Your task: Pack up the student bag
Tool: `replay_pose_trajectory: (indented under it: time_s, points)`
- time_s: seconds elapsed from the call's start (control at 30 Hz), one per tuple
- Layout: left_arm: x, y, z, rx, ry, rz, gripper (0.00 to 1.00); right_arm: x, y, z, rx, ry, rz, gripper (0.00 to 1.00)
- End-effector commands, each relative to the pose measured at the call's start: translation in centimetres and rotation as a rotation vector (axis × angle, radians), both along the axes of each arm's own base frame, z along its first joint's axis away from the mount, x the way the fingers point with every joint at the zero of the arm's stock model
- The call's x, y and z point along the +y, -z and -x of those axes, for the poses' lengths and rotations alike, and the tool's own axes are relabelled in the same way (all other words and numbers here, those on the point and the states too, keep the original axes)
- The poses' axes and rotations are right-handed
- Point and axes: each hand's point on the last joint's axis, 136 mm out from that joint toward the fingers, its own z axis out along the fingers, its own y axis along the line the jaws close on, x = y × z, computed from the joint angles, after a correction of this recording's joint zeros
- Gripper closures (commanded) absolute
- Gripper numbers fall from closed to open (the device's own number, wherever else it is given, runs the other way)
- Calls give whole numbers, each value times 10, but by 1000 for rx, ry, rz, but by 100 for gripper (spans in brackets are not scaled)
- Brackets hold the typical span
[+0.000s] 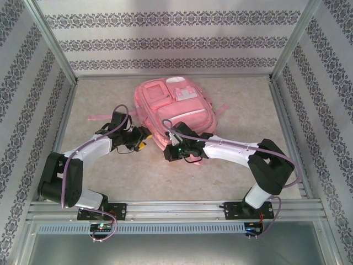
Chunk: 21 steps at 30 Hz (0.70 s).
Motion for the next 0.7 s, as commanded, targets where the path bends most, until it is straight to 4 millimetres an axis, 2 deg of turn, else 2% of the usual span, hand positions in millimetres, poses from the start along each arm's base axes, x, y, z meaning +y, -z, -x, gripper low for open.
replay_pose_trajectory:
  time_s: [0.0,0.27,0.4,0.5,0.67]
  points:
    - [-15,-20,-22,-103,-12,84,48,13,-7,-3,5,9,-67,100]
    - [-26,-1,-26,-74,10,92,60,17,-6,-5,21,24,-86,100]
    - [-25,12,-23,-43,9,66,73,18,-5,-5,31,28,-84,100]
    - [-22,15,-22,-34,10,40,84,12,1,-2,43,34,-50,100]
    - [-18,15,-24,-27,18,4,92,-5,9,2,41,47,19,100]
